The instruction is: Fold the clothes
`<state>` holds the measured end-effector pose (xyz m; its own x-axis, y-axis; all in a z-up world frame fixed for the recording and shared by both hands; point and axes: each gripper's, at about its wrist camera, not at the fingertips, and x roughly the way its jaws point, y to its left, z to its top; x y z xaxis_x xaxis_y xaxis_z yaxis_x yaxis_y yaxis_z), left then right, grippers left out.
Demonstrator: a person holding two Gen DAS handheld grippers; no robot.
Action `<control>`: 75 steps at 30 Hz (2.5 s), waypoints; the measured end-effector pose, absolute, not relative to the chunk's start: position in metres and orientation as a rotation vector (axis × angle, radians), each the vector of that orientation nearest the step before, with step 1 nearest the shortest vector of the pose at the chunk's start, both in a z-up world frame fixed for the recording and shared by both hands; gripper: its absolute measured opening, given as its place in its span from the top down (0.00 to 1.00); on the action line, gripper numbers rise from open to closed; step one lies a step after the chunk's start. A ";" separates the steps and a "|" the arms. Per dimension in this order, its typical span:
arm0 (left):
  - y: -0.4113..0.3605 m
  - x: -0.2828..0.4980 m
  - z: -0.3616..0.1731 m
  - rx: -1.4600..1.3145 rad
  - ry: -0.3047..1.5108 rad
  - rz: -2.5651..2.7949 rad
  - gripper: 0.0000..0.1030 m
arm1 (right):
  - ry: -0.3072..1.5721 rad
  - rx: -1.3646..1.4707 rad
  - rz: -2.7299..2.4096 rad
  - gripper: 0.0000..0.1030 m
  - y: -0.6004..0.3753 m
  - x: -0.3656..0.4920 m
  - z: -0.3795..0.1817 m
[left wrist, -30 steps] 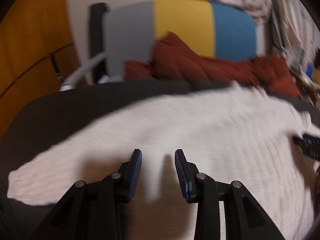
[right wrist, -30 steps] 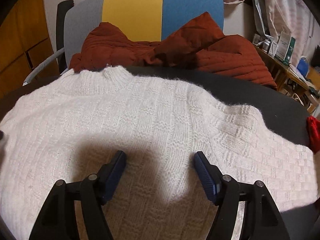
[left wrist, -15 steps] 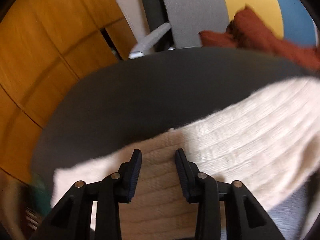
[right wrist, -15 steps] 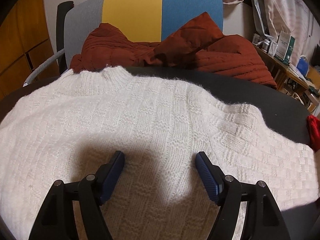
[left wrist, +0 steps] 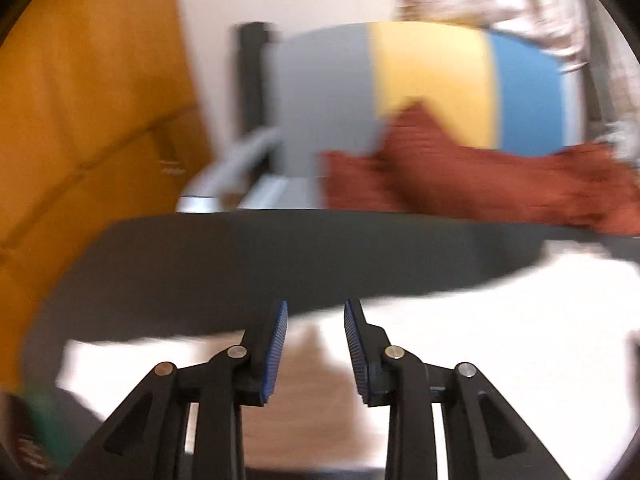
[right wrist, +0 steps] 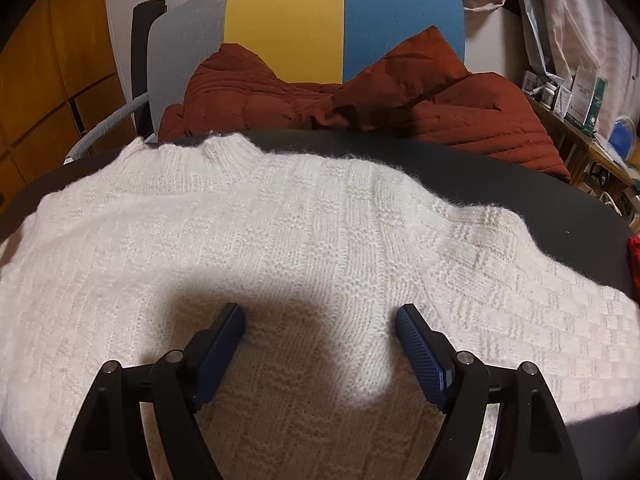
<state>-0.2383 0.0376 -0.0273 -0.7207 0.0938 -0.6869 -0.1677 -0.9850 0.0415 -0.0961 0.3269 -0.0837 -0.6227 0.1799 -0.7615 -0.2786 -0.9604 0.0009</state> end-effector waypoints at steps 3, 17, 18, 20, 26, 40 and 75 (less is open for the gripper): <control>0.074 -0.230 -0.051 -1.164 0.083 2.659 0.70 | 0.165 -1.243 2.601 0.23 0.326 -0.099 -0.078; 0.070 -0.209 -0.094 -1.167 -0.079 2.618 0.70 | 0.133 -1.429 2.791 0.56 0.224 -0.284 -0.012; 0.068 -0.207 -0.095 -1.163 -0.076 2.621 0.70 | 0.150 -1.448 2.741 0.55 0.226 -0.295 -0.014; 0.066 -0.208 -0.096 -1.155 -0.080 2.624 0.70 | 0.191 -1.482 2.667 0.53 0.234 -0.310 -0.020; 0.063 -0.211 -0.095 -1.149 -0.092 2.626 0.70 | 0.396 -1.700 2.586 0.44 0.253 -0.311 -0.043; 0.062 -0.213 -0.095 -1.147 -0.104 2.623 0.70 | 0.461 -1.110 3.135 0.95 0.255 -0.214 0.008; 0.059 -0.215 -0.097 -1.139 -0.157 2.612 0.70 | 0.357 -1.039 2.788 0.69 0.298 -0.223 -0.012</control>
